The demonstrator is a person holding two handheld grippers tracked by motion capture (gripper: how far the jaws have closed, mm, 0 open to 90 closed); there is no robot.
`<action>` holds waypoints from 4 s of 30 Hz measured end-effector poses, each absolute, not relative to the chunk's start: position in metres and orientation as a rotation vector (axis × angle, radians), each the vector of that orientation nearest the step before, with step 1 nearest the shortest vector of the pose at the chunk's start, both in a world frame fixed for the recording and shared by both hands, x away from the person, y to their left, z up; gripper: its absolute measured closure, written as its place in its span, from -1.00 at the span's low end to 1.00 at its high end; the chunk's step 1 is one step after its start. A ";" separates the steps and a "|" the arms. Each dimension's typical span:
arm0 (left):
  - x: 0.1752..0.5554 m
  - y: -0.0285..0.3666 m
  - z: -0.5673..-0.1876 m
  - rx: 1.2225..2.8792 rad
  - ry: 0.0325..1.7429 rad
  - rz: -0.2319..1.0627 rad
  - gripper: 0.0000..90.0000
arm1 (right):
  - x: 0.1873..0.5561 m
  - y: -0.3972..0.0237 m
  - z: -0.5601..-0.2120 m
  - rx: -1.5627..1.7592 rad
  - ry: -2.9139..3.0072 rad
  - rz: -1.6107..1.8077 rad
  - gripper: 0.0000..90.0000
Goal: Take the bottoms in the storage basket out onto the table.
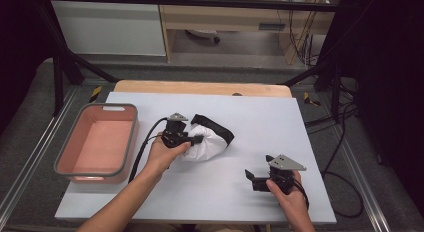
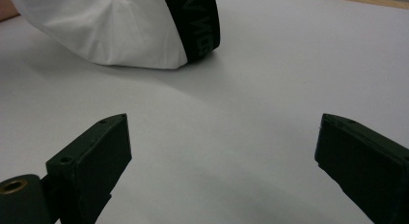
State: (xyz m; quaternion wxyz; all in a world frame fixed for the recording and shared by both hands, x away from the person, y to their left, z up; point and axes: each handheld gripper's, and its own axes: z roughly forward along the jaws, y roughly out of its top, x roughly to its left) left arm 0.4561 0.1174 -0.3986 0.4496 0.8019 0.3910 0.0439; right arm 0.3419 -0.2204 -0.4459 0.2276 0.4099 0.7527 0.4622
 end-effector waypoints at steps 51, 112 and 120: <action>0.452 0.119 -0.415 1.990 0.981 0.079 0.51 | 0.342 -0.220 -0.446 1.125 2.083 1.267 -0.87; 0.430 0.103 -0.416 1.990 0.895 0.236 -0.84 | 0.342 -0.218 -0.447 1.118 2.090 1.262 -0.88; 0.423 0.102 -0.408 1.976 0.861 0.261 -0.85 | 0.342 -0.218 -0.447 1.120 2.089 1.264 -0.88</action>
